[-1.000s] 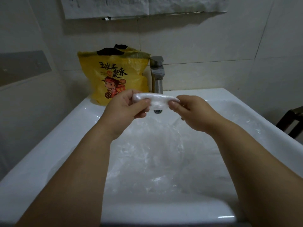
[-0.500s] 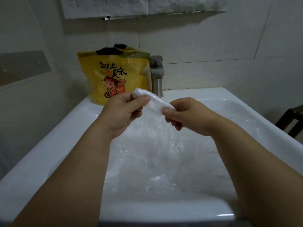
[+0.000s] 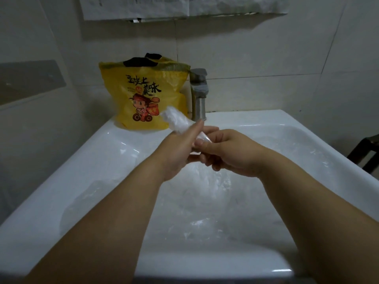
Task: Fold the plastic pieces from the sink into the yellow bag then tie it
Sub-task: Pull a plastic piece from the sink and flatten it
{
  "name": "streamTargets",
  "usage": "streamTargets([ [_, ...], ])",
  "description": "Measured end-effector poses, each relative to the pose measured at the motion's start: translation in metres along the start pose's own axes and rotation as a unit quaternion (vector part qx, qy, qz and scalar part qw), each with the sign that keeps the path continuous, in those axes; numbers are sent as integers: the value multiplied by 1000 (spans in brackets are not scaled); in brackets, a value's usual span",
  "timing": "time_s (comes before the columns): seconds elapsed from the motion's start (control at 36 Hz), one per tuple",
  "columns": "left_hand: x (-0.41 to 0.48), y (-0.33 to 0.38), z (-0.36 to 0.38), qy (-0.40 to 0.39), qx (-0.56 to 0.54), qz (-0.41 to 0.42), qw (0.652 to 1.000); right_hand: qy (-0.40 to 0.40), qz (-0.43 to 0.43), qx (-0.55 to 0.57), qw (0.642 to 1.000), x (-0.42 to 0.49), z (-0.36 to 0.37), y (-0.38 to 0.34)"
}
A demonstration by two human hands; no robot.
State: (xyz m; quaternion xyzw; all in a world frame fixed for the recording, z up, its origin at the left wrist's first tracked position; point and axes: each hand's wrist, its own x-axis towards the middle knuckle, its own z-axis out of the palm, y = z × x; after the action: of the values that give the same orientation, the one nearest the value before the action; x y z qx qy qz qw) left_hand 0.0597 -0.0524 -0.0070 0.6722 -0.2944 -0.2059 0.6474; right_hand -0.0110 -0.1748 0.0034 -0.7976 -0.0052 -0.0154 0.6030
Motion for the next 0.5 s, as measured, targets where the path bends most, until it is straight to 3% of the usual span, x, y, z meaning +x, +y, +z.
streamTargets([
  [0.17, 2, 5, -11, 108, -88, 14, 990, -24, 73, 44, 996, -2, -13, -1],
  [0.33, 3, 2, -13, 203, -106, 44, 972, 11, 60, 96, 993, 2, -12, 3],
  [0.5, 4, 4, -15, 167, -148, 47, 974, 91, 3, 217, 972, 7, -11, 1],
])
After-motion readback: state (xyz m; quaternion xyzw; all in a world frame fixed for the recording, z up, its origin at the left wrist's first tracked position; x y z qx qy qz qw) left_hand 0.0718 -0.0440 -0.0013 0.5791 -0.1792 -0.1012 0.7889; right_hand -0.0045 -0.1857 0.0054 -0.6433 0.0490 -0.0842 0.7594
